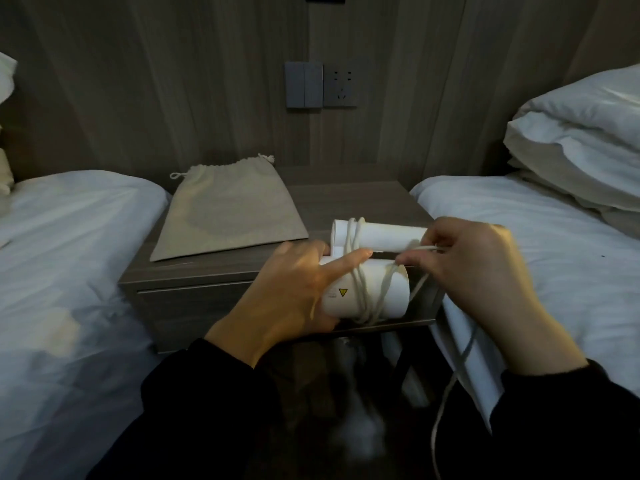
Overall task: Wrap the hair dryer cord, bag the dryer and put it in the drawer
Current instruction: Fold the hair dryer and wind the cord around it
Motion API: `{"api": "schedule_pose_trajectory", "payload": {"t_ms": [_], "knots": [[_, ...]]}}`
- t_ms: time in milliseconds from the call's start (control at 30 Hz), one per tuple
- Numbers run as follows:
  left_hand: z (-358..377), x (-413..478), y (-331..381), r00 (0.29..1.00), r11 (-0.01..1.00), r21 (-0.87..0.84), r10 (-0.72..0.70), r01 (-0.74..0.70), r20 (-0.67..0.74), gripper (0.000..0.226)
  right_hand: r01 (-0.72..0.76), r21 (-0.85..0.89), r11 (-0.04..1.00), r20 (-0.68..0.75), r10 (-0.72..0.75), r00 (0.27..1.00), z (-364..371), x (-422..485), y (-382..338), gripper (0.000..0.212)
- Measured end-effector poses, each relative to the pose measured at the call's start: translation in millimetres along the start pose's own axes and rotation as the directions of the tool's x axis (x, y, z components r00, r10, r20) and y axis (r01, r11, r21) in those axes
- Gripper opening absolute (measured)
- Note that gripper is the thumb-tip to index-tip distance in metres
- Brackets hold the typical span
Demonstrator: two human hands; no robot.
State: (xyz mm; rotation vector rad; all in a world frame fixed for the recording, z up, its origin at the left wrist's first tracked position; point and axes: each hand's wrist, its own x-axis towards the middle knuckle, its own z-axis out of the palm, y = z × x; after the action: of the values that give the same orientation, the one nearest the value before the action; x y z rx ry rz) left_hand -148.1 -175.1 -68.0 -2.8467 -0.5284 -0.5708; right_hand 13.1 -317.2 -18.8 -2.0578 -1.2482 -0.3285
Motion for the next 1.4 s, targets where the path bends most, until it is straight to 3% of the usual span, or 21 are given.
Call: {"api": "schedule_pose_trajectory", "payload": {"t_ms": [100,200,267,333,433,500,667,833,933,1000,1100,1200,1300,1400], "knots": [[3,-1,-3,0.999,1.000,0.000,0.025,-0.025,-0.022,0.086,-0.037,-0.001,0.999,0.158,0.037,0.987,-10,5,5,0.032],[6,-4,-5,0.999,0.999,-0.015,0.048,-0.048,-0.017,0.084,-0.009,0.120,0.993,0.382,-0.038,0.924,-21,7,14,0.028],[7,-5,-5,0.998,0.998,-0.018,0.065,-0.065,-0.026,0.085,0.013,0.178,0.984,0.458,-0.095,0.884,-24,8,21,0.029],[8,-4,-3,0.994,0.995,0.000,0.102,-0.102,-0.039,0.087,0.015,0.212,0.977,0.407,-0.102,0.907,-18,9,25,0.030],[6,-2,2,0.986,0.990,0.010,0.139,-0.139,-0.095,0.086,-0.036,0.188,0.982,0.148,0.008,0.989,-2,10,24,0.014],[5,-1,4,0.981,0.988,0.009,0.153,-0.153,-0.116,0.086,-0.095,0.181,0.979,0.027,0.092,0.995,5,11,21,0.010],[7,2,15,0.976,0.975,0.078,0.210,-0.206,-0.051,0.090,-0.072,0.135,0.988,-0.052,0.080,0.995,18,4,9,0.023],[10,2,16,0.973,0.972,0.072,0.227,-0.224,-0.046,0.083,-0.093,0.137,0.986,-0.059,0.102,0.993,20,4,7,0.024],[11,2,14,0.974,0.974,0.077,0.218,-0.213,-0.056,0.082,-0.130,0.097,0.987,-0.028,0.134,0.991,20,6,11,0.035],[13,2,13,0.974,0.971,0.097,0.223,-0.218,-0.041,0.079,-0.137,0.065,0.988,0.037,0.135,0.990,19,8,16,0.036],[14,1,10,0.973,0.970,0.099,0.228,-0.224,-0.031,0.075,-0.055,0.141,0.988,0.197,0.027,0.980,10,12,27,0.013],[16,0,8,0.975,0.973,0.074,0.222,-0.220,-0.013,0.075,-0.064,0.225,0.972,0.276,-0.001,0.961,4,16,41,0.020],[17,-1,7,0.981,0.982,-0.006,0.191,-0.191,0.040,0.077,-0.152,0.228,0.962,0.112,0.129,0.985,8,20,49,0.007],[17,-2,4,0.983,0.981,-0.114,0.168,-0.160,0.072,0.076,-0.308,0.293,0.905,0.109,0.288,0.951,11,21,62,0.026]]}}
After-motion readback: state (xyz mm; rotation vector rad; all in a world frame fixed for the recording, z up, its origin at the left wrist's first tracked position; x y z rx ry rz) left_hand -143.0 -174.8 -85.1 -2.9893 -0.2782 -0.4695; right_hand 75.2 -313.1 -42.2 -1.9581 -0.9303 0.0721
